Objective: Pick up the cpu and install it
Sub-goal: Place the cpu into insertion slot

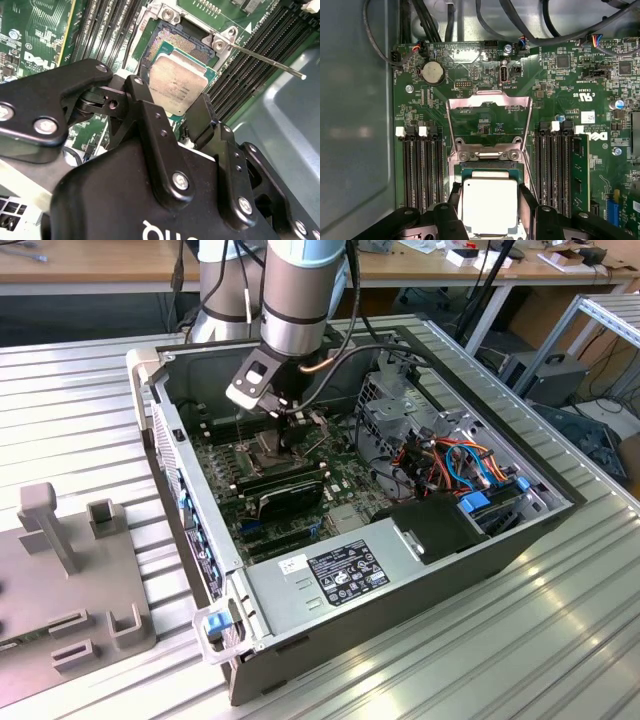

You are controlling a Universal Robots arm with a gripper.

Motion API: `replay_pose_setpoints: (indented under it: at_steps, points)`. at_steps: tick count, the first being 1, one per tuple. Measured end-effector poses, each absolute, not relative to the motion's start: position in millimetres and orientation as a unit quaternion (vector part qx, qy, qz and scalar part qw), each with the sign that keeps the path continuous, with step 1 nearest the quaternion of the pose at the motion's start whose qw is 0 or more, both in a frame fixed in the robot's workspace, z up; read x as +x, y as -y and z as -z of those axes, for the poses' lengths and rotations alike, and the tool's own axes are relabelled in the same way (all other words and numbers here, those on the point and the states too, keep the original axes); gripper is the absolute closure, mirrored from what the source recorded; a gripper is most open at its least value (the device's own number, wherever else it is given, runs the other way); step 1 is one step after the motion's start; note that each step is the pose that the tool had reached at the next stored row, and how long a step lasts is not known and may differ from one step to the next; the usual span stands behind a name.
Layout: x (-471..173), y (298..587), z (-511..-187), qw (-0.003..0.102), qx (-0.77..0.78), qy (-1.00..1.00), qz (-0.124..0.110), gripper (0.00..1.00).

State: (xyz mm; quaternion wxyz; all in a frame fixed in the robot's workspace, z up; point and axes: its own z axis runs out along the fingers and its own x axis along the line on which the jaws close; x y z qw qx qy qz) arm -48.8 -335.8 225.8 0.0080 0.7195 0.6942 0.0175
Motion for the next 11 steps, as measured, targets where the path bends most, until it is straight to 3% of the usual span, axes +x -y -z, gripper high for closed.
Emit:
replay_pose_setpoints:
  at_steps: [11]
  points:
    - [-49.8,335.7,-224.4,0.008,0.711,-0.702,-0.018,0.46]
